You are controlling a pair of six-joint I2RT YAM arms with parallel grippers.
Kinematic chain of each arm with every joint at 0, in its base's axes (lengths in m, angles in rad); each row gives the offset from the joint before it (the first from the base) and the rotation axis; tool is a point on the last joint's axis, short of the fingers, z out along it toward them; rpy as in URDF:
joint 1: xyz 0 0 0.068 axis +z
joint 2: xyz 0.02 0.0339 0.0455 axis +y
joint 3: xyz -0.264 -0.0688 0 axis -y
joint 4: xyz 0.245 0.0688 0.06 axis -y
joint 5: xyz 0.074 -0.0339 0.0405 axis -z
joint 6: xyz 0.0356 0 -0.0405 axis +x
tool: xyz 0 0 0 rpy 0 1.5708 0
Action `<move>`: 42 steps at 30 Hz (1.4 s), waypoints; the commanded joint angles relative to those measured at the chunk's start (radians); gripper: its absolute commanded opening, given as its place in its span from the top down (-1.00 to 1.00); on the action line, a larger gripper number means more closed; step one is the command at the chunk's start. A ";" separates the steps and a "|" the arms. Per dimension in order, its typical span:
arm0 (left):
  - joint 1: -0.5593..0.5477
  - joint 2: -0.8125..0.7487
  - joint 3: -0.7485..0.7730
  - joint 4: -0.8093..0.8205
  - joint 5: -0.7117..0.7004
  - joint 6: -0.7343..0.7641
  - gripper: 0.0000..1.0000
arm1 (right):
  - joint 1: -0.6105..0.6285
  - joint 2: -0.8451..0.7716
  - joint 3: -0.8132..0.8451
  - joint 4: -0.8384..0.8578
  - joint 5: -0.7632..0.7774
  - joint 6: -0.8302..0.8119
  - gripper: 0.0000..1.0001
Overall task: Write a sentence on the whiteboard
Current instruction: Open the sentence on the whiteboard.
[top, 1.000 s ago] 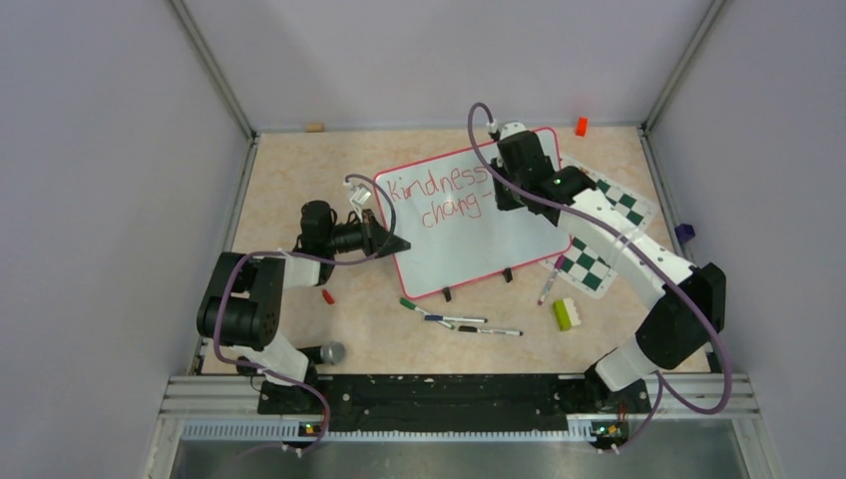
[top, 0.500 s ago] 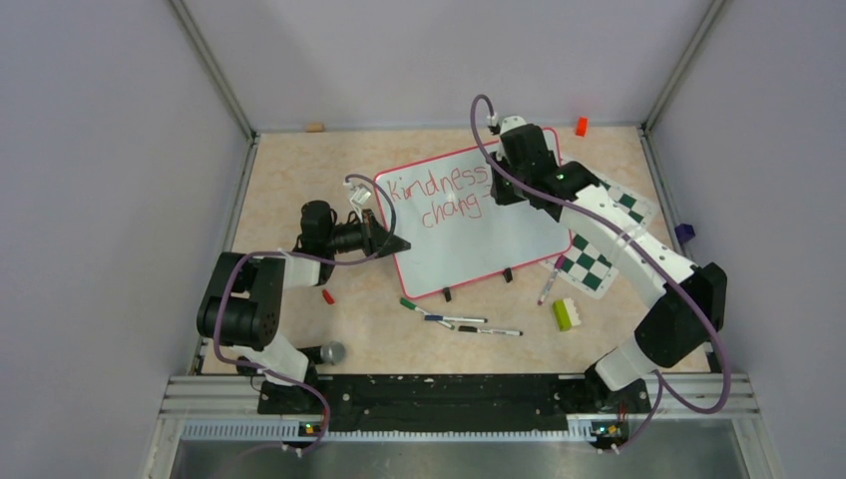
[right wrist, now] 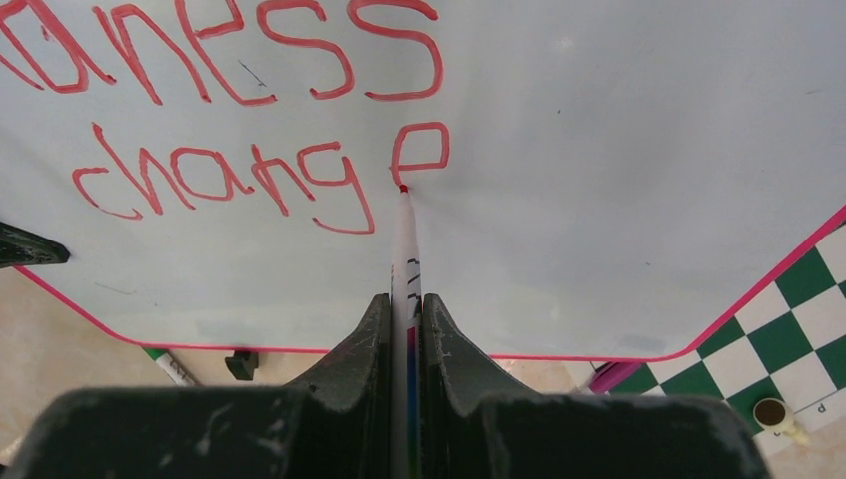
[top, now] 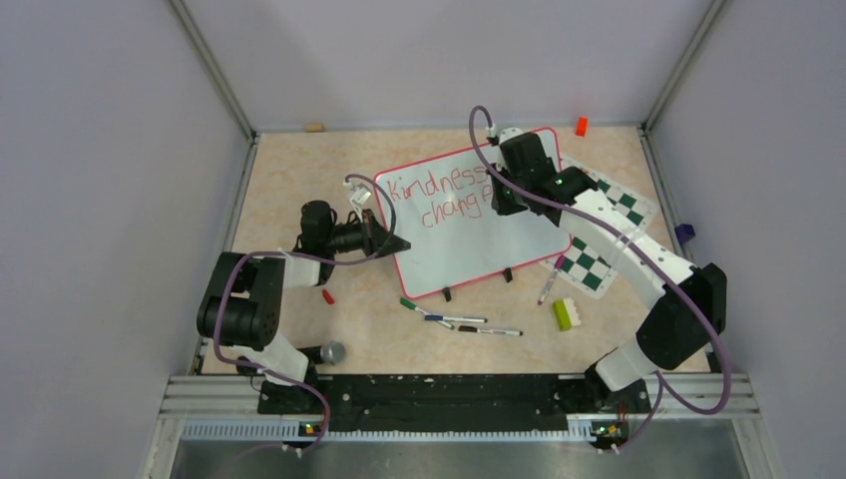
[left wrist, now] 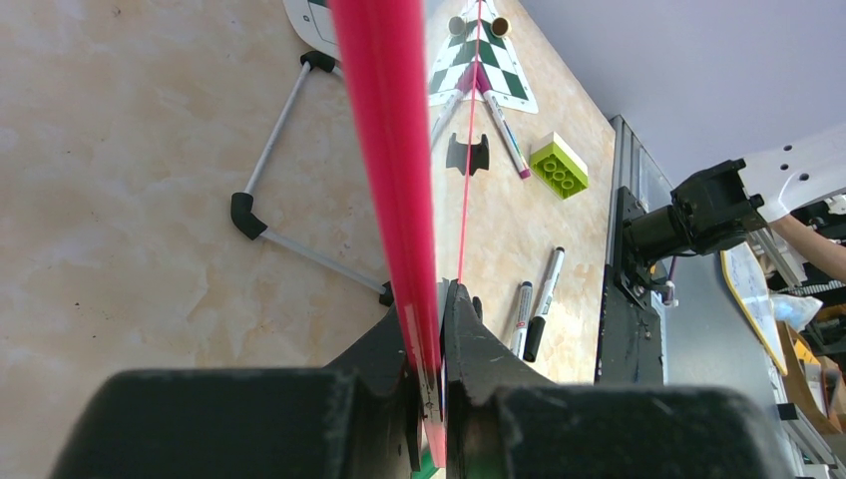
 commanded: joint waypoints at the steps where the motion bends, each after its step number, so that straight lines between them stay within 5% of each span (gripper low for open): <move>1: -0.002 0.045 -0.031 -0.089 -0.180 0.132 1.00 | -0.009 -0.009 -0.004 -0.002 0.083 -0.004 1.00; 20: -0.002 0.045 -0.030 -0.089 -0.177 0.131 1.00 | -0.039 -0.101 0.049 -0.026 0.075 0.014 1.00; 42: 0.000 0.045 -0.030 -0.087 -0.175 0.129 1.00 | -0.070 -0.012 0.081 0.059 0.081 0.032 1.00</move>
